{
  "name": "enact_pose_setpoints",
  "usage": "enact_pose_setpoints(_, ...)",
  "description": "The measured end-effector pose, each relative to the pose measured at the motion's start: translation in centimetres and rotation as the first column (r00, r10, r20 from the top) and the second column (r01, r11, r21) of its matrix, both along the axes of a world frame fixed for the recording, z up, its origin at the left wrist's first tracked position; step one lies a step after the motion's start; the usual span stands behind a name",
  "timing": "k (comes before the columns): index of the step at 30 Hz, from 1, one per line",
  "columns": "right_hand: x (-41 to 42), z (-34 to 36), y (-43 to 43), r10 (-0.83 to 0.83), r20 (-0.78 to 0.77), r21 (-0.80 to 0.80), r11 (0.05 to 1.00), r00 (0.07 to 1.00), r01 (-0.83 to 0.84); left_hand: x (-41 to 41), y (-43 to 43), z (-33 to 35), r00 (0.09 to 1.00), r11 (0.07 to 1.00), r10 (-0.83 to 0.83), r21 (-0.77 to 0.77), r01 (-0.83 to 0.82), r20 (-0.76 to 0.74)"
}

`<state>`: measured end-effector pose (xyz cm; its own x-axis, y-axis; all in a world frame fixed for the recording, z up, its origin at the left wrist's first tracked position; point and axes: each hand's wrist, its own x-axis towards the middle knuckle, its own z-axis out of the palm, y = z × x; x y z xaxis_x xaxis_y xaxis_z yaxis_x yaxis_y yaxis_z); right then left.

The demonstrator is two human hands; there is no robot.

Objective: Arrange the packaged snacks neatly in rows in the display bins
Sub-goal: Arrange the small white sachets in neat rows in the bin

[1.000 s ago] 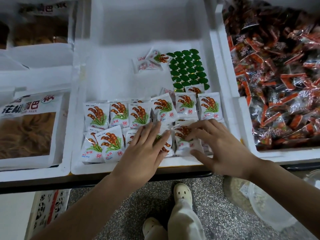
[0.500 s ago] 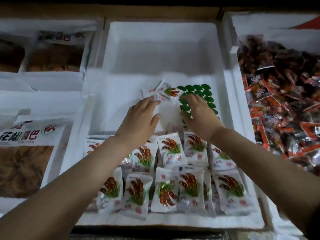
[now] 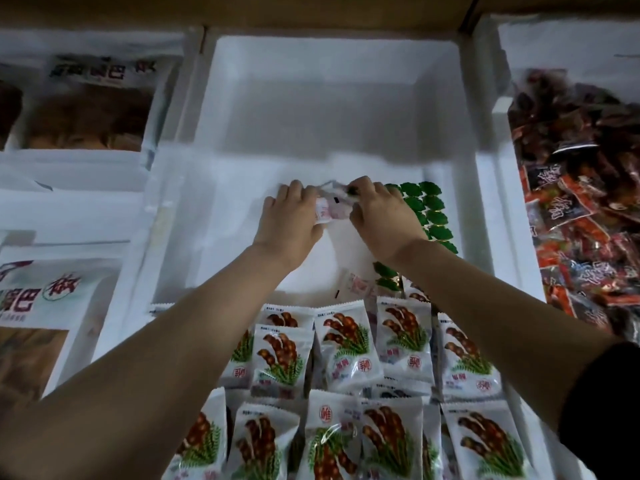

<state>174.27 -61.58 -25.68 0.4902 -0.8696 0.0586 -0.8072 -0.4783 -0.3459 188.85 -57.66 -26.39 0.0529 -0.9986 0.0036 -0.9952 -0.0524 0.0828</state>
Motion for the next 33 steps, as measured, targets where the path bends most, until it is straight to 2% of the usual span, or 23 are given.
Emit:
enact_pose_setpoints(2,-0.8,0.6,0.1,-0.037,0.115,0.068,0.997,0.993,0.029,0.1,0.4,0.2,0.999,1.0,-0.018,0.021,0.017,0.033)
enact_pose_setpoints(3,-1.2,0.8,0.1,-0.049,0.15,0.09,0.995,0.987,0.035,0.1,0.7,0.5,0.999,1.0,0.003,0.023,-0.002,-0.034)
enact_pose_setpoints(5,-2.2,1.1,0.2,-0.062,0.201,0.128,0.991,0.978,0.037,0.2,1.4,1.3,0.951,0.995,0.103,0.015,-0.104,-0.292)
enact_pose_setpoints(6,-2.5,1.3,0.4,-0.08,0.231,0.157,0.987,0.97,0.044,0.2,1.7,1.7,0.887,0.984,0.173,0.028,-0.178,-0.427)
enact_pose_setpoints(7,-2.9,1.5,0.6,-0.116,0.271,0.195,0.979,0.956,0.063,0.1,2.0,2.1,0.789,0.963,0.251,0.064,-0.261,-0.561)
enact_pose_setpoints(9,-3.1,2.0,1.3,-0.222,0.373,0.278,0.953,0.901,0.12,-0.5,2.6,2.6,0.476,0.903,0.369,0.185,-0.388,-0.799)
enact_pose_setpoints(10,-3.0,2.4,1.8,-0.26,0.416,0.294,0.945,0.871,0.141,-1.0,2.9,2.9,0.307,0.879,0.39,0.251,-0.406,-0.868)
enact_pose_setpoints(12,-2.6,3.4,3.3,-0.211,0.451,0.247,0.963,0.867,0.106,-2.5,3.6,3.9,0.051,0.859,0.391,0.345,-0.378,-0.919)
enact_pose_setpoints(14,-2.0,4.1,5.0,-0.074,0.474,0.224,0.974,0.877,-0.039,-3.7,4.2,4.7,-0.127,0.871,0.351,0.374,-0.318,-0.928)
enact_pose_setpoints(15,-1.8,4.3,5.7,-0.017,0.487,0.235,0.966,0.873,-0.112,-4.0,4.5,5.0,-0.195,0.881,0.33,0.376,-0.286,-0.924)
enact_pose_setpoints(16,-1.8,4.3,6.2,0.019,0.503,0.249,0.954,0.864,-0.166,-4.1,4.8,5.3,-0.219,0.891,0.313,0.365,-0.27,-0.924)
enact_pose_setpoints(17,-2.0,4.3,6.4,0.032,0.523,0.265,0.944,0.852,-0.199,-3.9,5.1,5.5,-0.165,0.902,0.303,0.338,-0.27,-0.939)
enact_pose_setpoints(19,-2.6,4.3,6.3,0.026,0.571,0.307,0.92,0.82,-0.243,-3.4,5.7,5.7,0.037,0.911,0.303,0.278,-0.303,-0.952)
enact_pose_setpoints(20,-2.9,4.2,6.1,0.018,0.586,0.327,0.909,0.81,-0.257,-3.1,6.0,5.7,0.105,0.901,0.316,0.264,-0.345,-0.943)
enact_pose_setpoints(22,-3.4,3.7,5.3,-0.006,0.548,0.347,0.911,0.836,-0.221,-2.4,6.6,5.4,0.173,0.878,0.331,0.236,-0.415,-0.928)
enact_pose_setpoints(24,-3.7,2.7,4.3,0.003,0.398,0.383,0.908,0.917,-0.17,-1.7,7.1,5.2,0.193,0.87,0.337,0.226,-0.437,-0.922)
enact_pose_setpoints(26,-3.7,1.6,3.6,0.051,0.196,0.492,0.859,0.979,-0.143,-1.3,7.4,5.1,0.193,0.86,0.336,0.217,-0.463,-0.922)
enact_pose_setpoints(29,-3.0,0.6,3.0,0.076,0.072,0.577,0.81,0.994,-0.104,-0.8,7.8,4.9,0.211,0.865,0.304,0.176,-0.471,-0.929)
enact_pose_setpoints(33,-2.0,0.5,2.4,0.19,-0.149,0.56,0.825,0.97,-0.076,-0.3,8.4,4.6,0.22,0.865,0.288,0.155,-0.477,-0.932)
